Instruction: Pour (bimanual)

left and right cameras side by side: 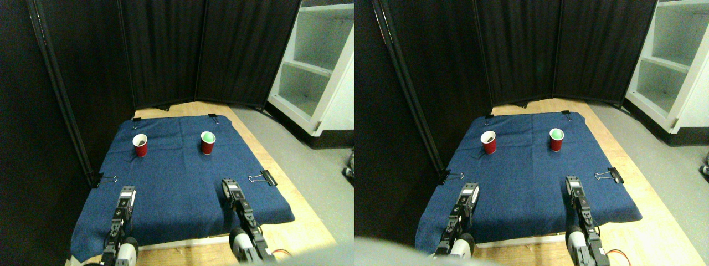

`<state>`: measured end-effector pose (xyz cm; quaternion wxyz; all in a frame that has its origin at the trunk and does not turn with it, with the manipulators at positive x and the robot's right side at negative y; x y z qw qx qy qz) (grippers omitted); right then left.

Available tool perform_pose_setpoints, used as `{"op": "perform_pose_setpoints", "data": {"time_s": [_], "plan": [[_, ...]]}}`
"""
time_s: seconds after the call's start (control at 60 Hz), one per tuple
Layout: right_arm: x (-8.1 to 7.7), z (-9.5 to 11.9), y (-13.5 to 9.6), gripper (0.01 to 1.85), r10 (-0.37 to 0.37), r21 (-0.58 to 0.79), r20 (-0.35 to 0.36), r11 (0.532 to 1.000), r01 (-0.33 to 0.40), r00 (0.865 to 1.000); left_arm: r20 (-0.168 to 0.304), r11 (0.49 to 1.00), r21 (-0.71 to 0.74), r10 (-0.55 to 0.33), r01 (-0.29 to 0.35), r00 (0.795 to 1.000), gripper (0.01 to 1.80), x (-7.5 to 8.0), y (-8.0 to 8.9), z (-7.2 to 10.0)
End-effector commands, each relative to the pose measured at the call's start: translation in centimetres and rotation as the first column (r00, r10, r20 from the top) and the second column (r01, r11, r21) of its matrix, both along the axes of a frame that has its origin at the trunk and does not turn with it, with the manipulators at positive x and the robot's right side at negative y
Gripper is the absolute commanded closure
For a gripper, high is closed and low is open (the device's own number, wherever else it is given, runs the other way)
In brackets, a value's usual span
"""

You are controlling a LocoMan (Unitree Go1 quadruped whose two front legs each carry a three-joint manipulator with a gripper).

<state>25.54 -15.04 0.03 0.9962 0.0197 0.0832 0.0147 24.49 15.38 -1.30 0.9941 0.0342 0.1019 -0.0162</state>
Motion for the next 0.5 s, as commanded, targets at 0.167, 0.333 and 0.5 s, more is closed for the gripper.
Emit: {"op": "perform_pose_setpoints", "data": {"time_s": [0.167, 0.333, 0.5], "plan": [[0.11, 0.41, 0.07, 1.42, 0.007, -0.015, 0.027, 1.0, -0.007, 1.0, 0.051, 0.999, -0.015, -0.041, 0.042, 0.998, 1.48, 0.34, -0.06, 0.17], [0.22, 0.36, 0.09, 1.41, 0.009, -0.005, 0.03, 1.0, -0.009, 1.0, 0.065, 0.998, -0.018, -0.062, 0.063, 0.996, 1.48, 0.48, 0.14, 0.22], [0.89, 0.48, 0.19, 1.42, 0.046, 0.04, 0.077, 0.998, -0.049, 0.996, 0.089, 0.996, -0.054, -0.059, 0.064, 0.994, 0.96, 1.05, 0.4, 0.22]]}}
